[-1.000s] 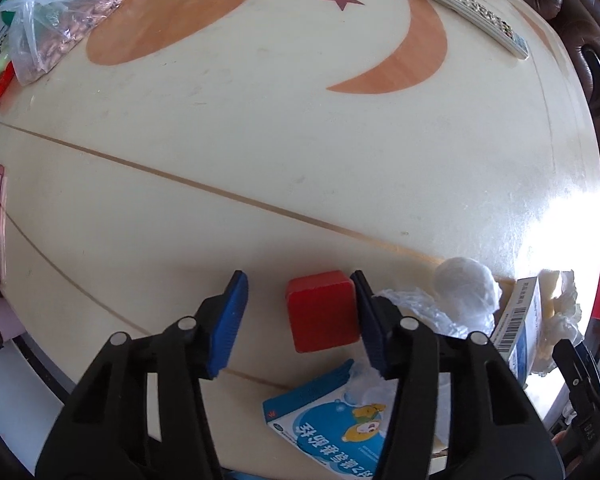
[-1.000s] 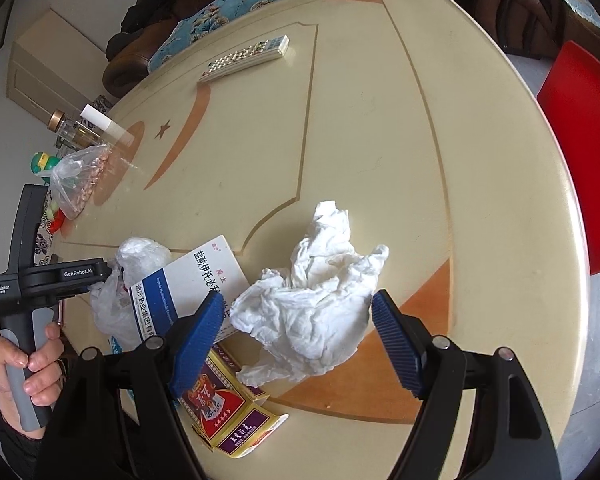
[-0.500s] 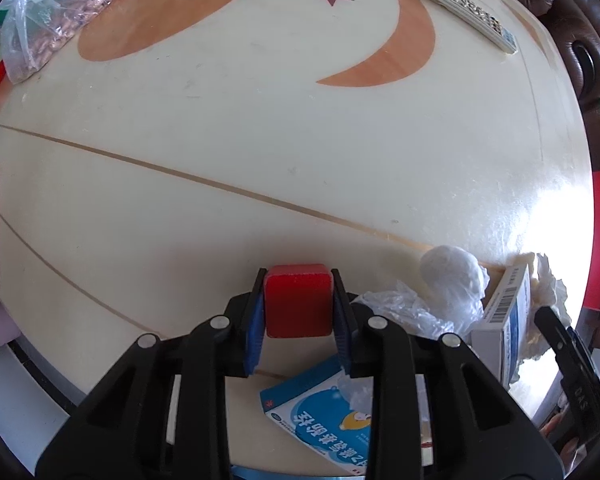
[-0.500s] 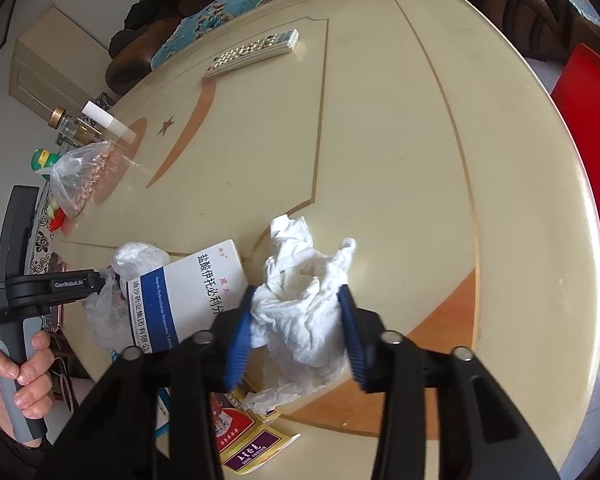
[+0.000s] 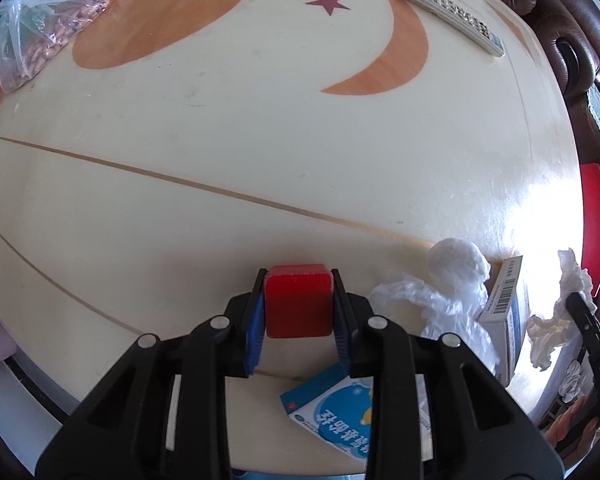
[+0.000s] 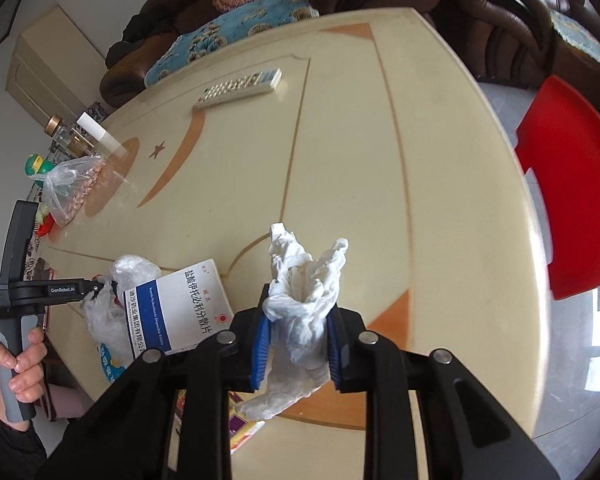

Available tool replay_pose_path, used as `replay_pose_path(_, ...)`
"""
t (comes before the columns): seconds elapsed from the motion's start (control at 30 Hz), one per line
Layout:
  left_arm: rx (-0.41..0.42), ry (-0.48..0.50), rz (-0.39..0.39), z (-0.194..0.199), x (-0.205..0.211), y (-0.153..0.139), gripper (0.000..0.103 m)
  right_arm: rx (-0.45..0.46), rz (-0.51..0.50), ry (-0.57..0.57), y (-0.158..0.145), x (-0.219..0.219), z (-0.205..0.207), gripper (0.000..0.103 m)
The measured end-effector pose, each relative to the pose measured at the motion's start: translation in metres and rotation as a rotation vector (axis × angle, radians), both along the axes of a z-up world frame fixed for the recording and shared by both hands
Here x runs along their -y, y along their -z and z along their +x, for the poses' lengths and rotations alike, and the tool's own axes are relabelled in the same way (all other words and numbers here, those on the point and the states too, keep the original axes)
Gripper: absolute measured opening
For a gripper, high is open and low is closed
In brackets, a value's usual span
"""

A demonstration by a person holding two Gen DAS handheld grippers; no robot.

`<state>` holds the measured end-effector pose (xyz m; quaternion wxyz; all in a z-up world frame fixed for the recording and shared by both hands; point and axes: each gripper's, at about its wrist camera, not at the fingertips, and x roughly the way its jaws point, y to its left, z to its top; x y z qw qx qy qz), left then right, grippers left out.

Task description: Collect trash

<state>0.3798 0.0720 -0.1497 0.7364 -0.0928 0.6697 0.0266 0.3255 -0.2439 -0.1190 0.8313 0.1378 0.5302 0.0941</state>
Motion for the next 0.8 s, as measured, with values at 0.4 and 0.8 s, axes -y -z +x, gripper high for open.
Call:
replay_pose_path(0.4, 0.086, 0.009, 0.032, -0.033, -0.027, -0.043, 0.029, 0.065, -0.042, 0.001, -0.036, -0.003, -0.016, 0.024)
replay_pose_path(0.8, 0.261, 0.128, 0.075, -0.095, -0.023, -0.110, 0.029, 0.146, -0.127, -0.041, -0.088, -0.027, -0.064, 0.024)
